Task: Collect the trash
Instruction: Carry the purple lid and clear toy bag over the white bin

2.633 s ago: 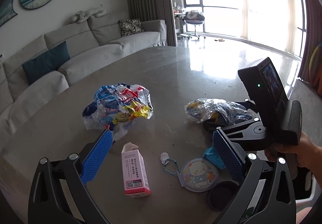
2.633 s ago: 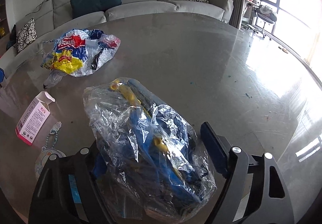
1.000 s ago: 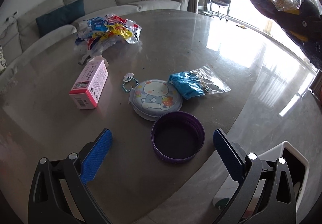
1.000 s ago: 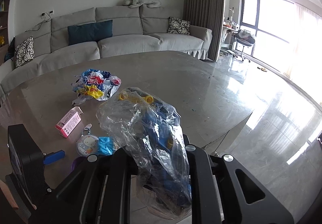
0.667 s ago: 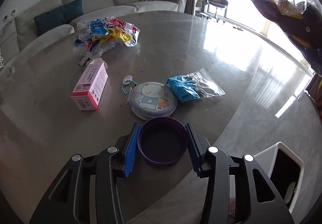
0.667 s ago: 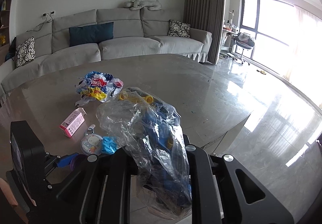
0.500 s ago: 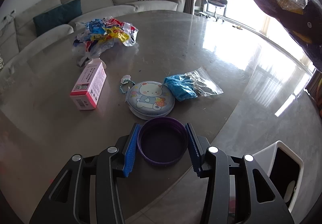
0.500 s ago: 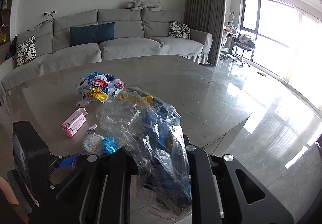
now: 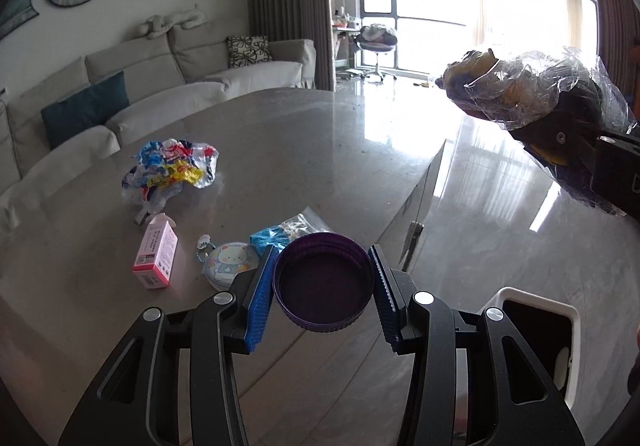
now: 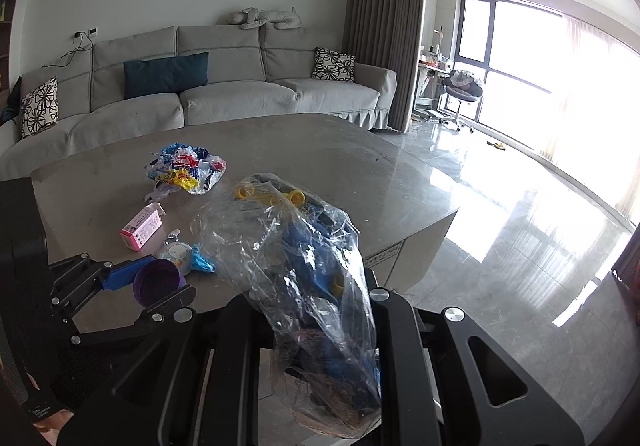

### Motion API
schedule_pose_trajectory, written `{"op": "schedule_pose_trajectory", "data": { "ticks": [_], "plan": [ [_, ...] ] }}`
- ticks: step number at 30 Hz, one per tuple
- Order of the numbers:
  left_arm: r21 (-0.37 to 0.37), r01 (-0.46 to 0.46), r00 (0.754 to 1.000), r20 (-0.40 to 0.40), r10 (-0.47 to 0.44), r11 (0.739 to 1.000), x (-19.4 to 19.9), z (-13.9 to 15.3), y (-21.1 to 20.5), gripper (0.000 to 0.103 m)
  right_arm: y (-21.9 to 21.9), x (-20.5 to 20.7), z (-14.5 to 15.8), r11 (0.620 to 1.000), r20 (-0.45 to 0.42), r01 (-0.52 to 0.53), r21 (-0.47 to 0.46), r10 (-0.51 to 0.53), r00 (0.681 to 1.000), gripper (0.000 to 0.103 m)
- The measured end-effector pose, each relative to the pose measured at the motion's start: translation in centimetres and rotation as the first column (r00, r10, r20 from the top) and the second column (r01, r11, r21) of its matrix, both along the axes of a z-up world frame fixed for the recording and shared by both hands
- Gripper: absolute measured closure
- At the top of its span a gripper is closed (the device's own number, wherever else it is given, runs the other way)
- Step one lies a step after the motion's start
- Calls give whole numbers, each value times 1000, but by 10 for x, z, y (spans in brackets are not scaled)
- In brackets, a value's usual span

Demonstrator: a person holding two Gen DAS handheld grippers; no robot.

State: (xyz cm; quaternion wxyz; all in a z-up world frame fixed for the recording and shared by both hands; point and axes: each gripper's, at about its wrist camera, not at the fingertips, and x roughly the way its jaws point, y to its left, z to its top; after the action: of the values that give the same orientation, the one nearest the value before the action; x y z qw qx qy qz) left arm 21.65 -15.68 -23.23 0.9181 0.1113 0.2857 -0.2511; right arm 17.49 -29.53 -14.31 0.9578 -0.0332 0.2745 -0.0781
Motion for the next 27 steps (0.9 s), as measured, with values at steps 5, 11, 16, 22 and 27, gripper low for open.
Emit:
{"op": "schedule_pose_trajectory", "data": {
  "ticks": [5, 11, 16, 22, 27],
  "plan": [
    [36, 191, 979, 67, -193, 981, -39, 13, -35, 58, -25, -53, -4, 994, -19, 107, -20, -108, 994, 86],
    [113, 460, 882, 57, -468, 881, -86, 18, -86, 58, -58, -117, -10, 972, -47, 232, -20, -233, 971, 86],
    [210, 657, 734, 41, -678, 724, -133, 3, -128, 58, -84, -157, -28, 947, -71, 319, 18, -317, 946, 86],
    [293, 753, 629, -54, -776, 590, -162, -29, -173, 58, -98, -184, -42, 931, -95, 363, 37, -359, 929, 86],
    [318, 778, 593, -87, -800, 542, -169, -43, -197, 58, -110, -192, -52, 921, -101, 385, 60, -378, 920, 86]
  ]
}}
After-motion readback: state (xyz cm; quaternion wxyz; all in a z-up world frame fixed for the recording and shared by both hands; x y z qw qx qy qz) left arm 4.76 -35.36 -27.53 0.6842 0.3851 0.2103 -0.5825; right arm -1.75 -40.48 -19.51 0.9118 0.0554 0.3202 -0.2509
